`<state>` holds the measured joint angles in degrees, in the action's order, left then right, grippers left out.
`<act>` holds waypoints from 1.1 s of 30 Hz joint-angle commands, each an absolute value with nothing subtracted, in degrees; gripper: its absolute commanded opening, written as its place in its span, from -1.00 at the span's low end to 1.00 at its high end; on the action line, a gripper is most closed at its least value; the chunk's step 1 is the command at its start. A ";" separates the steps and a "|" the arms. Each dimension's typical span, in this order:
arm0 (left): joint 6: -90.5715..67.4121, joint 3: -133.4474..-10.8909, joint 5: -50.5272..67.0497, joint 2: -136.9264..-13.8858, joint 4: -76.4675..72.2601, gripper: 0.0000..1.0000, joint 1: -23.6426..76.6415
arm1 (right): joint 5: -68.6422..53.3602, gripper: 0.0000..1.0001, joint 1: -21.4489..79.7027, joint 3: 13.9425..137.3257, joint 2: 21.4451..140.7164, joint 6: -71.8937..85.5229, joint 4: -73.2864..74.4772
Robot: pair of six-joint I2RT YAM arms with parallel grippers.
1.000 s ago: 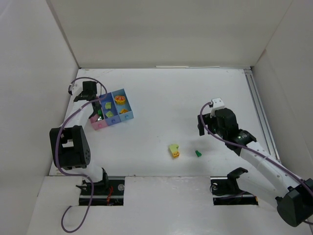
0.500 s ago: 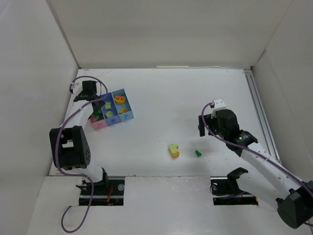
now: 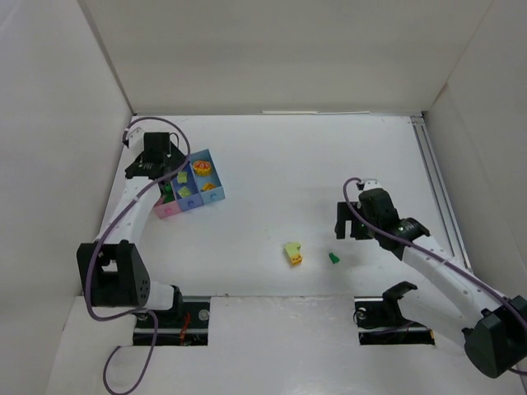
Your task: Sort the legos into containers by color
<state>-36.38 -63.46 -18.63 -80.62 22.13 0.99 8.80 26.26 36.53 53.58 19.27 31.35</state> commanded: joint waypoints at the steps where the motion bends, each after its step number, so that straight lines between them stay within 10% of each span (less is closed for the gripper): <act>1: -37.18 -63.81 -17.32 -75.24 22.15 1.00 4.29 | 5.73 0.91 26.02 35.43 54.05 22.24 31.83; 13: -28.65 -58.72 -3.79 -71.89 14.15 1.00 29.79 | 10.72 0.68 42.18 36.91 64.23 27.93 34.10; 33: -31.64 -53.96 -2.90 -65.75 15.38 1.00 30.85 | 15.21 -0.27 45.09 42.19 77.17 33.57 38.76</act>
